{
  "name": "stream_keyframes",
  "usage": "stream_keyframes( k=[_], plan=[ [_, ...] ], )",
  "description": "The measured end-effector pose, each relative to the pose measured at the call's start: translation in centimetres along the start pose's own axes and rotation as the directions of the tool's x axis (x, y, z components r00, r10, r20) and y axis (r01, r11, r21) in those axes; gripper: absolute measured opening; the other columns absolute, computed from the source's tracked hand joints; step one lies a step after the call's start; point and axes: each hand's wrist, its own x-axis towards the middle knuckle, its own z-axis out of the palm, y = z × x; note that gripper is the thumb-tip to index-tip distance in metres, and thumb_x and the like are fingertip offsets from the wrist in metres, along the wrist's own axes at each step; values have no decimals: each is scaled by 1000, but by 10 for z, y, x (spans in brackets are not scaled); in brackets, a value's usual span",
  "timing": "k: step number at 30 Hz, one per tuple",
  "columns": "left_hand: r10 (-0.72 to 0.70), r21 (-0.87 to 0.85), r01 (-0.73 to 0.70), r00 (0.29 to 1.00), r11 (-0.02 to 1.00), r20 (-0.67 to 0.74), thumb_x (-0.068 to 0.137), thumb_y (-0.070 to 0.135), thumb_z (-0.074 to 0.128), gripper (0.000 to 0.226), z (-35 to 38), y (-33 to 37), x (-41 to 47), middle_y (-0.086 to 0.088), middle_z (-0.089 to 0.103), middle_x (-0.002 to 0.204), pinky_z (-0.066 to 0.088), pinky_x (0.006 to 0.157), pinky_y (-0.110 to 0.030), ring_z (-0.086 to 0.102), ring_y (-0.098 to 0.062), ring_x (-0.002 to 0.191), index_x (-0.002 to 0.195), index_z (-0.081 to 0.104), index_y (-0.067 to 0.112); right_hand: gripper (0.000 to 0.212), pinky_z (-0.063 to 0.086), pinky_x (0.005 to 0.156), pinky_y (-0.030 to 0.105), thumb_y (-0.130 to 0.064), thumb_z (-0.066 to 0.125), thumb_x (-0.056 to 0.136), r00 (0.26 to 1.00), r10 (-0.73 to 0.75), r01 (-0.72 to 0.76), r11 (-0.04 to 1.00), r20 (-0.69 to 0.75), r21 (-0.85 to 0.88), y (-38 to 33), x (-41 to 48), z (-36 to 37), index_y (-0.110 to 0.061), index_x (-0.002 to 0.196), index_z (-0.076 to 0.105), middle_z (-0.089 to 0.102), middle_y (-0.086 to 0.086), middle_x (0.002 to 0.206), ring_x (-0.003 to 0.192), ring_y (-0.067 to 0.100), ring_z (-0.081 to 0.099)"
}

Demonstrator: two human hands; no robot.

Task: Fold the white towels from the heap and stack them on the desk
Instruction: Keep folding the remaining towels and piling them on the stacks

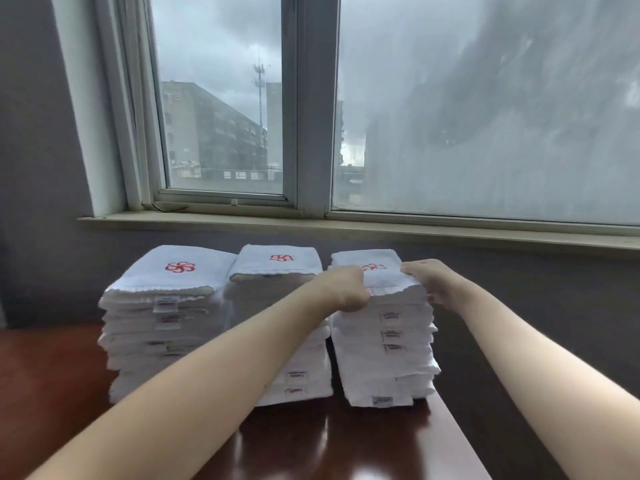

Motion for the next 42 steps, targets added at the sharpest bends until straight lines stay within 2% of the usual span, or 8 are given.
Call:
stream_keyframes(
  k=[8, 10, 12, 14, 30, 35, 39, 42],
  plan=[
    [40, -122, -50, 996, 991, -83, 94, 23, 52, 49, -12, -24, -46, -4, 54, 143, 39, 110, -35, 49, -21, 131, 142, 50, 11, 24, 27, 66, 35, -7, 53, 84, 969, -247, 229, 896, 0, -381, -34, -52, 8, -18, 64, 45, 39, 2, 68, 73, 23, 37],
    [26, -151, -44, 992, 988, -124, 93, 23, 54, 47, -19, -36, -64, -3, 60, 136, 40, 108, -35, 53, -19, 127, 139, 54, 13, 15, 42, 84, 33, -14, 56, 89, 926, -377, 347, 833, 19, -431, -45, -69, 19, -19, 94, 69, 61, -3, 93, 96, 20, 57],
    [-1, -186, -33, 984, 982, -180, 92, 24, 55, 45, -23, -51, -87, -1, 63, 131, 41, 107, -33, 56, -17, 123, 137, 56, 16, 34, 40, 100, 29, -19, 58, 92, 872, -480, 467, 759, 96, -453, -58, -89, 38, -17, 125, 66, 64, -5, 125, 122, 14, 55],
    [-44, -198, -1, 974, 980, -222, 92, 27, 56, 45, -26, -71, -113, 3, 65, 125, 44, 105, -33, 58, -15, 118, 136, 56, 19, 37, 41, 95, 25, -23, 61, 92, 823, -535, 557, 697, 189, -451, -68, -111, 63, -23, 128, 63, 63, -6, 129, 123, 11, 55],
    [-460, -55, 460, 861, 886, -216, 91, 42, 59, 56, -17, -264, -353, 3, 54, 141, 46, 102, -34, 53, -16, 127, 143, 46, 28, 34, 48, 96, 37, -35, 54, 91, 407, -456, 912, 158, 792, -378, -107, -253, 336, -31, 125, 58, 55, -6, 134, 127, 21, 51],
    [-590, 38, 614, 773, 788, -233, 91, 44, 59, 59, -14, -334, -419, 8, 48, 146, 47, 98, -33, 51, -15, 127, 146, 42, 30, 53, 44, 102, 43, -39, 57, 91, 343, -405, 939, 110, 848, -327, -114, -276, 423, -38, 143, 43, 40, -8, 150, 138, 18, 38],
    [-648, 60, 678, 721, 733, -245, 90, 43, 61, 55, -12, -387, -459, 4, 54, 135, 49, 90, -31, 56, -17, 116, 140, 46, 26, 52, 47, 90, 33, -31, 58, 91, 279, -412, 958, 180, 867, -223, -113, -286, 495, -43, 140, 46, 43, -10, 146, 131, 18, 45],
    [-670, 43, 704, 691, 709, -271, 84, 45, 64, 63, -9, -419, -477, 6, 46, 138, 46, 96, -33, 49, -19, 124, 139, 40, 27, 57, 47, 100, 41, -21, 56, 90, 274, -378, 948, 259, 884, -183, -110, -290, 544, -30, 145, 43, 43, -2, 149, 132, 23, 45]
  ],
)
